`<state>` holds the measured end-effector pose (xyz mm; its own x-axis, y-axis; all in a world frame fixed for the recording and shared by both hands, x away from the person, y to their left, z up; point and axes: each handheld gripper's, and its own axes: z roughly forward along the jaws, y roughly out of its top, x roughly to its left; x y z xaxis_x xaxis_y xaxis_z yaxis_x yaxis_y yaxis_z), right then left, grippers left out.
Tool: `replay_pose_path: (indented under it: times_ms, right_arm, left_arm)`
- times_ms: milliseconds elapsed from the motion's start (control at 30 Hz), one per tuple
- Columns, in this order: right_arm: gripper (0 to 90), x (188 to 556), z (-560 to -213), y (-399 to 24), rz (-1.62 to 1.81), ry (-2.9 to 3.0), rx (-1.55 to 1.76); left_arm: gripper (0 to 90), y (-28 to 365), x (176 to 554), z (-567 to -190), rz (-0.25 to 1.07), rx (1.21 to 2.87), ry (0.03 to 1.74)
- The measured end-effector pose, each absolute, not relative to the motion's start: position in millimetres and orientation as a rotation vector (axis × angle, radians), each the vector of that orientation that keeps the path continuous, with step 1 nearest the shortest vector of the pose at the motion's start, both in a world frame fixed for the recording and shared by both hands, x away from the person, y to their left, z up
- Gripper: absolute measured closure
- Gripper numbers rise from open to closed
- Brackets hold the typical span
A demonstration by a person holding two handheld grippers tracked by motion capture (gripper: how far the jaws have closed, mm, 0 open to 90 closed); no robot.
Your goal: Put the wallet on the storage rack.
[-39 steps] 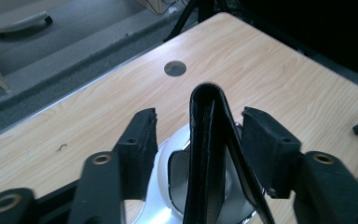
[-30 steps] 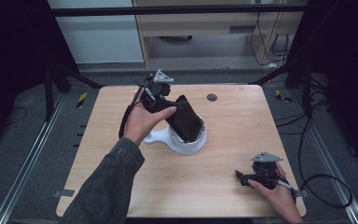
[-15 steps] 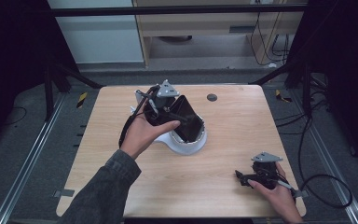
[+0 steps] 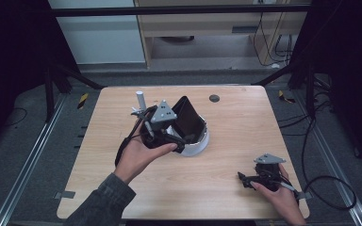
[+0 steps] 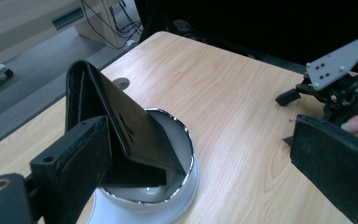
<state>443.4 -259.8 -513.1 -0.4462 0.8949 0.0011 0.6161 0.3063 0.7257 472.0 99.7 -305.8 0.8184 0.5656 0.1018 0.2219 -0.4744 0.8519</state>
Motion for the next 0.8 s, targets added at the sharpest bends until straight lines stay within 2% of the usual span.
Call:
replay_pose_path:
  times_ms: [400,800]
  right_arm:
    - [1.5,443,-513,-259,0.935,2.174,1.347]
    - [1.4,443,-513,-259,0.933,2.173,1.347]
  left_arm:
    - [5.0,115,441,-349,0.420,2.073,0.563]
    - [4.7,134,440,-410,0.396,2.118,0.620]
